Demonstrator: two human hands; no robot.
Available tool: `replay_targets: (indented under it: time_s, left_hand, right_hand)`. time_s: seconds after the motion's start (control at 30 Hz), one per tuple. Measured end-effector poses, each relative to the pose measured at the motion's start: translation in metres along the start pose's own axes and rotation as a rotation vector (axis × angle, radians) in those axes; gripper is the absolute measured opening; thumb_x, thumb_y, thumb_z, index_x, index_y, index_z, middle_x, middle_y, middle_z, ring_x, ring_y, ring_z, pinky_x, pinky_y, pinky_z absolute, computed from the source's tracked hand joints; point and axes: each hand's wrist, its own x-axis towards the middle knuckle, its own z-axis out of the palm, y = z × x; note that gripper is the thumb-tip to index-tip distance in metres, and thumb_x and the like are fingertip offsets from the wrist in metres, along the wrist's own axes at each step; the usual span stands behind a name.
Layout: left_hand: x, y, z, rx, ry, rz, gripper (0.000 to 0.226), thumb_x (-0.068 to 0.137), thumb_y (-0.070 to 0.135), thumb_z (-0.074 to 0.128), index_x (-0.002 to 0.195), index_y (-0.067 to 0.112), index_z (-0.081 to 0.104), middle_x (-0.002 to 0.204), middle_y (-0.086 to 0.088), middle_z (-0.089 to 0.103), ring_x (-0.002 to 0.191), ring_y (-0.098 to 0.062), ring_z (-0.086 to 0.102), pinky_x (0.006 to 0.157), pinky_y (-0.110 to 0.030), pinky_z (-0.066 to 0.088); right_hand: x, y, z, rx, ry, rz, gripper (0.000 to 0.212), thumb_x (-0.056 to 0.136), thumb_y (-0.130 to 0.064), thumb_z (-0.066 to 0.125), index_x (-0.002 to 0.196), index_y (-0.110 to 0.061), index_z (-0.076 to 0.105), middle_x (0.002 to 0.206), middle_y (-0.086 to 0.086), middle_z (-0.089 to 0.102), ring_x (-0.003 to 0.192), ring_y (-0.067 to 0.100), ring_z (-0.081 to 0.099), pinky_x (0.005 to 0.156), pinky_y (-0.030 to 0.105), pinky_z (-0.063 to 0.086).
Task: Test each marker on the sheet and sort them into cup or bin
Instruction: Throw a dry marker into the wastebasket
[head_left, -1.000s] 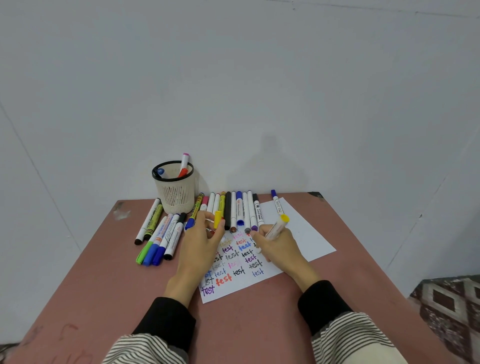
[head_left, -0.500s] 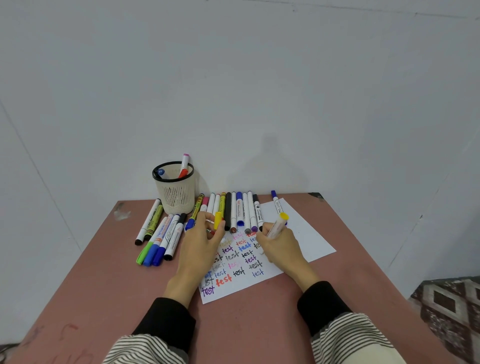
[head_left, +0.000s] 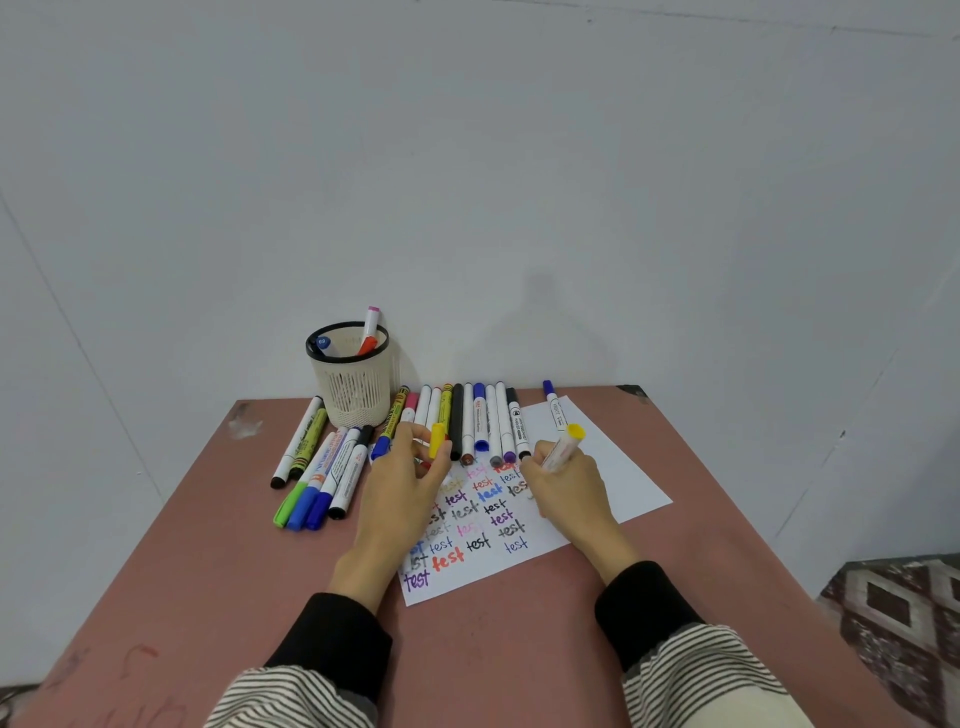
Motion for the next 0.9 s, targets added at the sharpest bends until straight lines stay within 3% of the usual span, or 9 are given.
replay_targets:
  time_s: [0.13,0.33,0.53,0.67,0.9]
  left_hand:
    - [0.0,-0.001,0.0,0.002,-0.001,0.007,0.023,0.095,0.044,0.052,0.108,0.025,0.05,0.076,0.006,0.059,0.067,-0.01,0.059,0.061,-0.033,0.053]
    - [0.0,-0.002,0.0,-0.005,-0.012,0.007,0.024,0.095,0.045,0.052,0.108,0.025,0.05,0.077,0.005,0.061,0.068,-0.01,0.06,0.061,-0.029,0.052]
    - [-0.001,-0.002,0.0,-0.016,-0.016,0.006,0.023,0.095,0.043,0.053,0.108,0.024,0.05,0.076,0.003,0.06,0.067,-0.011,0.059,0.061,-0.031,0.052]
    - [0.0,-0.002,0.0,-0.008,-0.023,0.001,0.024,0.095,0.044,0.052,0.109,0.025,0.05,0.077,0.003,0.06,0.068,-0.013,0.06,0.063,-0.035,0.055]
    - [0.0,-0.003,0.0,0.011,-0.035,0.016,0.023,0.095,0.044,0.052,0.108,0.026,0.048,0.076,0.003,0.06,0.068,-0.012,0.059,0.062,-0.033,0.054]
  right_hand:
    - [-0.002,-0.001,-0.001,-0.041,-0.075,0.021,0.035,0.091,-0.027,0.054,0.059,-0.018,0.042,0.049,-0.003,0.052,0.043,0.006,0.049,0.053,0.023,0.037]
    - [0.001,-0.002,-0.002,-0.023,-0.024,0.056,0.038,0.089,-0.022,0.058,0.056,-0.021,0.038,0.053,-0.007,0.044,0.051,0.01,0.042,0.053,0.025,0.033]
    - [0.002,0.0,-0.002,0.054,-0.034,0.085,0.036,0.088,-0.027,0.059,0.057,-0.018,0.042,0.05,-0.003,0.049,0.05,0.014,0.048,0.057,0.026,0.04]
    - [0.006,0.002,-0.009,-0.009,0.056,0.058,0.049,0.088,-0.044,0.063,0.051,-0.018,0.044,0.048,-0.008,0.048,0.046,0.006,0.045,0.05,0.023,0.032]
    - [0.009,0.007,-0.013,0.026,0.012,0.094,0.043,0.086,-0.04,0.066,0.055,-0.016,0.049,0.05,-0.008,0.05,0.048,0.008,0.044,0.051,0.024,0.032]
